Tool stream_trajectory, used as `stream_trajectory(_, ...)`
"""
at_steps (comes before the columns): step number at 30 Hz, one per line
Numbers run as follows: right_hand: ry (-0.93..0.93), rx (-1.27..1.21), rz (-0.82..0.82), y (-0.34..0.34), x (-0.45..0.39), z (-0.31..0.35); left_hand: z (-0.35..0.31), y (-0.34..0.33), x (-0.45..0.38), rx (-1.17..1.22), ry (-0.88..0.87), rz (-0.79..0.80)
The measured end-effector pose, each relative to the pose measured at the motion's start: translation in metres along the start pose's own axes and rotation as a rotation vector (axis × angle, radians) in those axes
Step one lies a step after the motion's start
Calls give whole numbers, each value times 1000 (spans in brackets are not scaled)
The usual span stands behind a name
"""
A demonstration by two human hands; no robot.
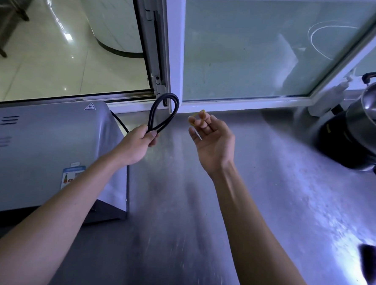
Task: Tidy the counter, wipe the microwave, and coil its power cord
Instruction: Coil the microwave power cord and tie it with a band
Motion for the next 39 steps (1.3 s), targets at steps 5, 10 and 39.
stream_trajectory(5,-18,-66,-18,-1,4,-5,0,1,2,-16,-6,-12)
stream_trajectory(10,-41,15,-6,-2,8,-12,-2,1,4,0,-3,-13)
stream_trajectory(39,-41,-1,37,7,18,-13,-3,0,8,-1,3,-18)
Point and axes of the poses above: each hand's wrist, its own x-axis away from the middle knuckle, its own y-axis out of the back of the hand, z = x × y, the point moved 6 cm from there along -x, towards the middle knuckle, and after that the axes turned 13 degrees about -x, right-handed, at the moved point
